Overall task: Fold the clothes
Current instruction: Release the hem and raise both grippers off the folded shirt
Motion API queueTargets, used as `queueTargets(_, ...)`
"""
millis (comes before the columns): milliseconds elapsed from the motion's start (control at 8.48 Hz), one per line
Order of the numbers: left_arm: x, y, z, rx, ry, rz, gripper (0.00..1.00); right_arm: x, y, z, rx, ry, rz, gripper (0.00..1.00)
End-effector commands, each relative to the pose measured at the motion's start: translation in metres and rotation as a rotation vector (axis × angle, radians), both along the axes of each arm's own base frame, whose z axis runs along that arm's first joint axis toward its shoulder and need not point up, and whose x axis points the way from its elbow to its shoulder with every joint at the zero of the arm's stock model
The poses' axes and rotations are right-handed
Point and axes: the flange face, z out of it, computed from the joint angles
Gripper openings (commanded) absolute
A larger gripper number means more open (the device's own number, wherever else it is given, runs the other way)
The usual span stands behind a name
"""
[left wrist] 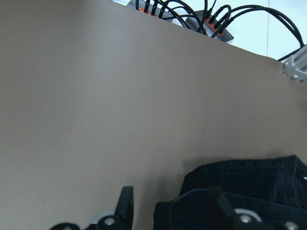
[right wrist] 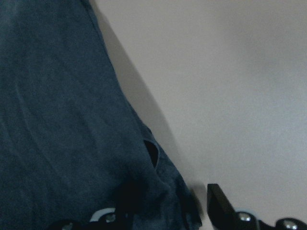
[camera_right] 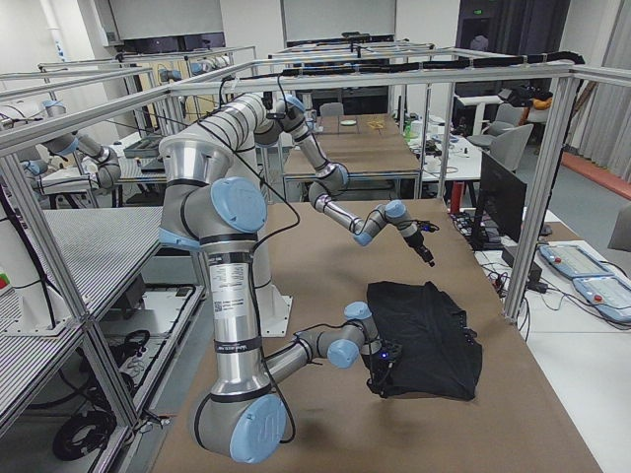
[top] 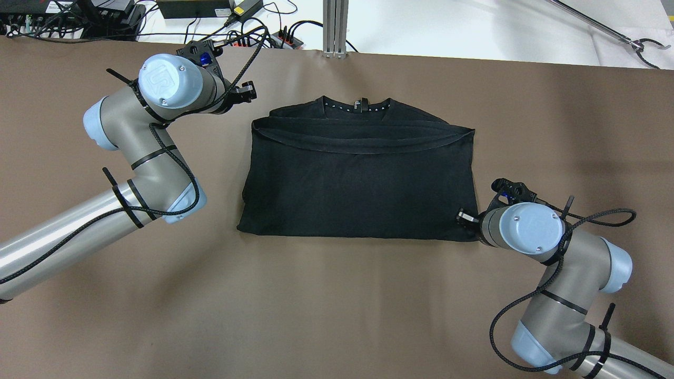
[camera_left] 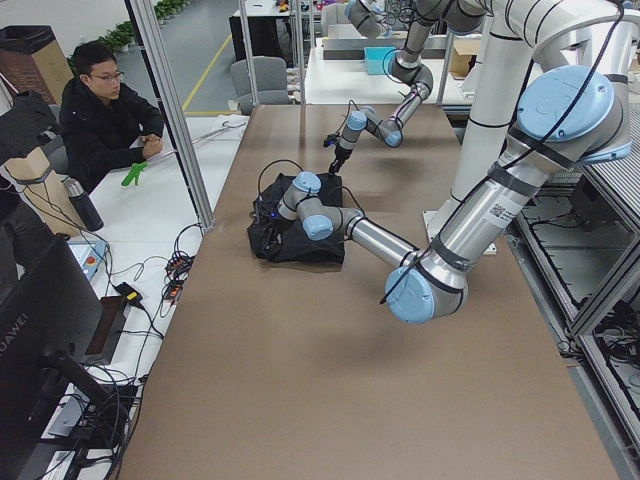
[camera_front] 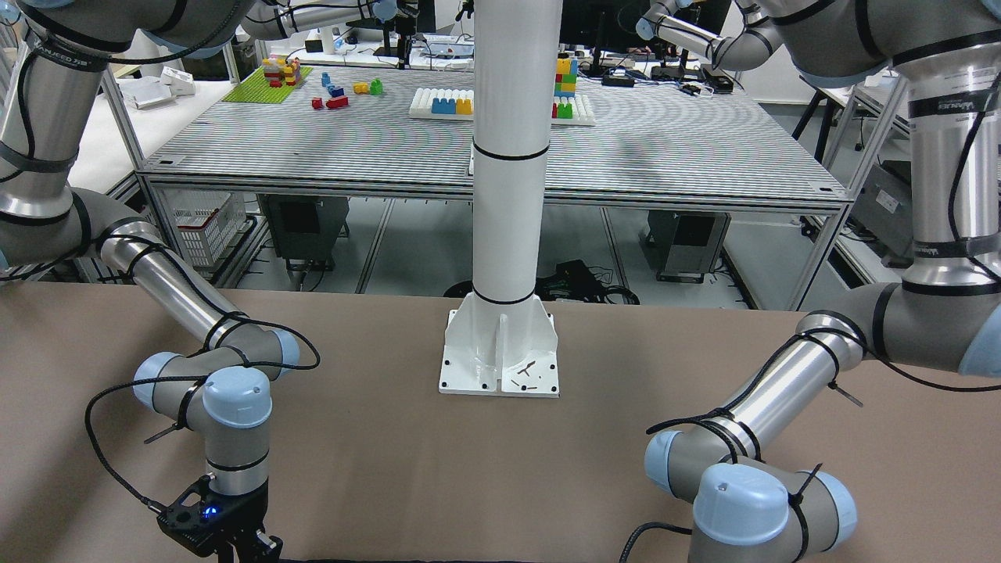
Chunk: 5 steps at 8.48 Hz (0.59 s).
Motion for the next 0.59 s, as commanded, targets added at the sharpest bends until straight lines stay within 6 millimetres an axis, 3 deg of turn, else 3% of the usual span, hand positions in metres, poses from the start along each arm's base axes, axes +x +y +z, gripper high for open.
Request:
queueTargets(0,0.004,0.001,0.0,-0.008,0.003,0.001,0.62,-0.01,0.007,0.007,-0.004,0.002,-0.015,0.58)
queueTargets(472,0.008,0.001,0.001,-0.01,0.001,0.003,0.62,-0.003,0.011,-0.008,0.01,-0.016,-0.016,0.56)
